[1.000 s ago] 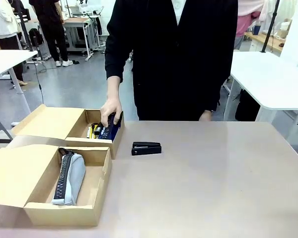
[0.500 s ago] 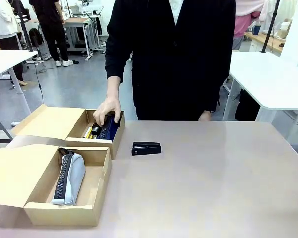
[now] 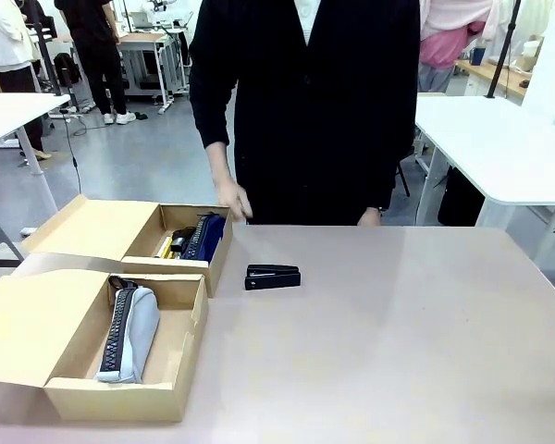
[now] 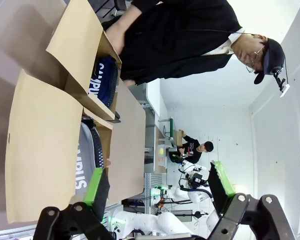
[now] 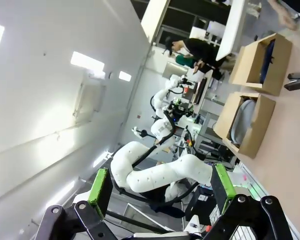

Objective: Place items inside the box.
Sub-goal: Pick up a Pencil pouch or Stapler and place it inside the Mailer Box closest to the robot.

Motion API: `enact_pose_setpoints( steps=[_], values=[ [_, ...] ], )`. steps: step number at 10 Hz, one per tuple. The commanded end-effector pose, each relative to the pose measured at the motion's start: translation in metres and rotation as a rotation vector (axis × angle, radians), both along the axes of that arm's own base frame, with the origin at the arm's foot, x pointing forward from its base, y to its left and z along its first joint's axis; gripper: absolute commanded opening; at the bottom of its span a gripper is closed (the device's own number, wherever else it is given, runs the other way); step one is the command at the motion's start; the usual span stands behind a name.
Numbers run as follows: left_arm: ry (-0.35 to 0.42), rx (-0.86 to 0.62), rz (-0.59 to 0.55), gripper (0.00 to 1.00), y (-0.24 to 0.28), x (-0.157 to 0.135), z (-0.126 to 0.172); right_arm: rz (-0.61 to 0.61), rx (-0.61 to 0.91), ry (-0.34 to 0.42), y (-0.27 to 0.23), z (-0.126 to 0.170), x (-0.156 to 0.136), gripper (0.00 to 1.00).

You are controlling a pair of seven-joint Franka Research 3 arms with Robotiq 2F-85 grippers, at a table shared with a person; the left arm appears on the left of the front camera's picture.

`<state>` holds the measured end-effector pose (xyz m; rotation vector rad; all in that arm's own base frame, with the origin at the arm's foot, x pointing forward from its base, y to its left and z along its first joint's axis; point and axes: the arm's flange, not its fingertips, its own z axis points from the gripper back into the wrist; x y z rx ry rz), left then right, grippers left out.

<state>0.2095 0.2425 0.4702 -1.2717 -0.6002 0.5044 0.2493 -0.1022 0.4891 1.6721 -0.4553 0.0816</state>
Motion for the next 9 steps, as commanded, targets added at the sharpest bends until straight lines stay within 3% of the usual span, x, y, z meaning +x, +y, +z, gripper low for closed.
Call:
enact_pose_setpoints(
  steps=[1, 4, 5, 6, 7, 8, 9],
  values=[
    [-0.029, -0.006, -0.003, 1.0, 0.0, 0.0, 0.001, -0.004, 0.005, -0.033, 0.001, 0.003, 0.003, 1.0],
    [-0.029, -0.006, -0.003, 1.0, 0.0, 0.0, 0.001, 0.001, 0.0, 0.0, 0.0, 0.0, 0.0, 1.0],
    [-0.029, -0.006, -0.003, 1.0, 0.0, 0.0, 0.001, 0.147, -0.131, -0.094, 0.017, 0.012, 0.019, 1.0],
    [-0.029, -0.006, -0.003, 1.0, 0.0, 0.0, 0.001, 0.209, -0.347, -0.184, 0.039, 0.026, 0.044, 1.0],
    [-0.029, -0.006, -0.003, 1.0, 0.0, 0.0, 0.001, 0.353, -0.544, -0.342, 0.065, 0.034, 0.063, 1.0],
    [-0.029, -0.006, -0.003, 1.0, 0.0, 0.0, 0.001, 0.493, -0.713, -0.425, 0.096, 0.036, 0.08, 1.0],
    [-0.029, -0.006, -0.003, 1.0, 0.0, 0.0, 0.001, 0.51, -0.93, -0.503, 0.126, 0.035, 0.096, 1.0]
  ],
)
